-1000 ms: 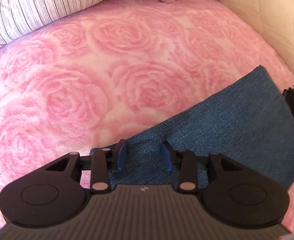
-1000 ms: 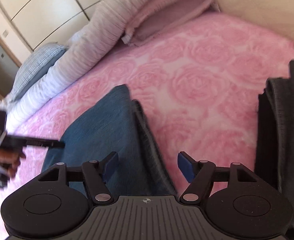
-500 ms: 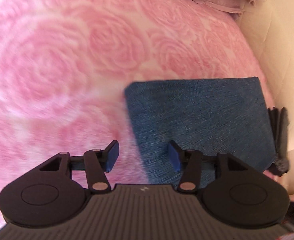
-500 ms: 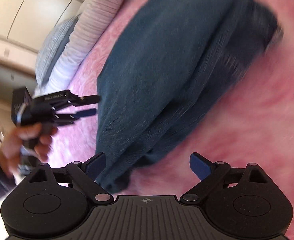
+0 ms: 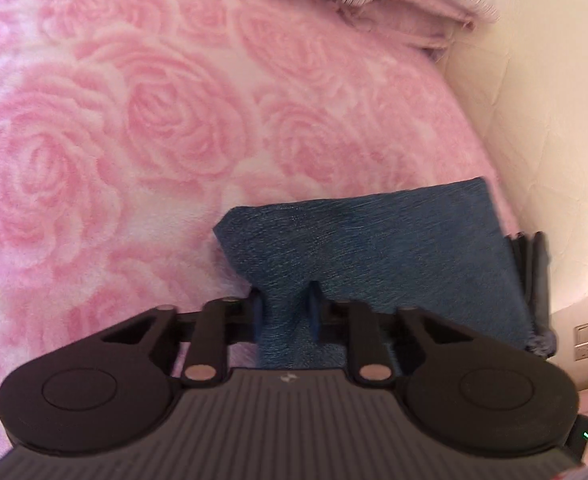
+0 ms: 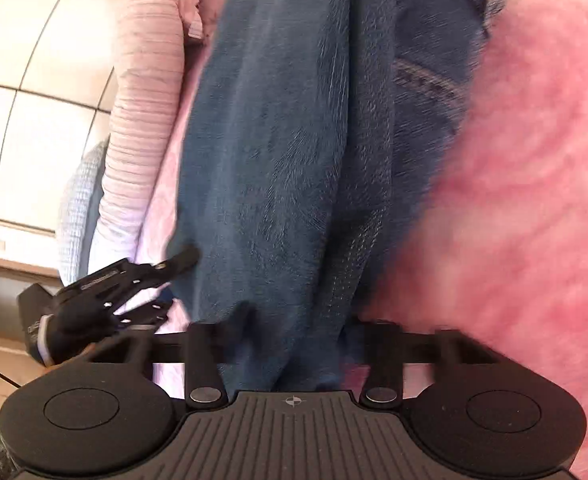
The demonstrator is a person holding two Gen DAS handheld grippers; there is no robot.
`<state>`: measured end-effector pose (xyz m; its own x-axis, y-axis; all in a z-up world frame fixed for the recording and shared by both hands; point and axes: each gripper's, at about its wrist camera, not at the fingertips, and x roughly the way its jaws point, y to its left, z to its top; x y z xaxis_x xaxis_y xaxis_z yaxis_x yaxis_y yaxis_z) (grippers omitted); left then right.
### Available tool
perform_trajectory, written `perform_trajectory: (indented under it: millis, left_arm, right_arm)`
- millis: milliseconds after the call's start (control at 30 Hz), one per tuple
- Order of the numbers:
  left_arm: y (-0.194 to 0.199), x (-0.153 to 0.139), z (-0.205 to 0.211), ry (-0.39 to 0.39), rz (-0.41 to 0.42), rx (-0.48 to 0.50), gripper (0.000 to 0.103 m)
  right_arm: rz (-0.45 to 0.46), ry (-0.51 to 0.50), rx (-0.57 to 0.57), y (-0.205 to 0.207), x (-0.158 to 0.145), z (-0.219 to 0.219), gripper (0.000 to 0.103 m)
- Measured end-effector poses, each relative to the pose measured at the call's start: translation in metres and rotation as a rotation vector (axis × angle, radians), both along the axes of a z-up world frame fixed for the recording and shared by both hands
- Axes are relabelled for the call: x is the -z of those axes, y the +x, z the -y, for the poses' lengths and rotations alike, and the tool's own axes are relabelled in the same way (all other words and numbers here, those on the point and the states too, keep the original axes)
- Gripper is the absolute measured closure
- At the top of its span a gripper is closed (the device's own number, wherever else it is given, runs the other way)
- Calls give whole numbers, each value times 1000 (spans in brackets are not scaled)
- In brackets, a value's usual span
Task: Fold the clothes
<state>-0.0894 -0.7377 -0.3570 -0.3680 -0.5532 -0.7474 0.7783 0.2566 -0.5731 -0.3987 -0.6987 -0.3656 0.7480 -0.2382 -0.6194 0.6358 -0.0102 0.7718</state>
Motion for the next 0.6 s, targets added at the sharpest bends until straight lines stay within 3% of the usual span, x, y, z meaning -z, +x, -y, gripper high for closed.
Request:
perform_trajectory:
  millis: [67,200,333,433,500,600]
  left_arm:
    - [-8,-9,-27,12,-13,-20,91]
    - [-25,-25,-84,49,-45,-65,93]
    - [-60,-36,-169,145,-129,-152,93]
    - [-100,-35,-216,218,-181,-171,94]
    - [-123,-36,-234,251,-177,-149,100]
    - [-145,-51,-241,241,-54,-41,100]
  right_arm:
    - [-21,-17,-70,-4,-9,1,78]
    - [-66,-23,-202,-16,-32,-4,79]
    - [-115,6,-362,-41,-52,-16,79]
    - [-187,-36,-437,-59,-68,-20,79]
    - [-236,-65,-486,-71,-79,-22,79]
    - [-309,-108,-560,-89,-95,-26,78]
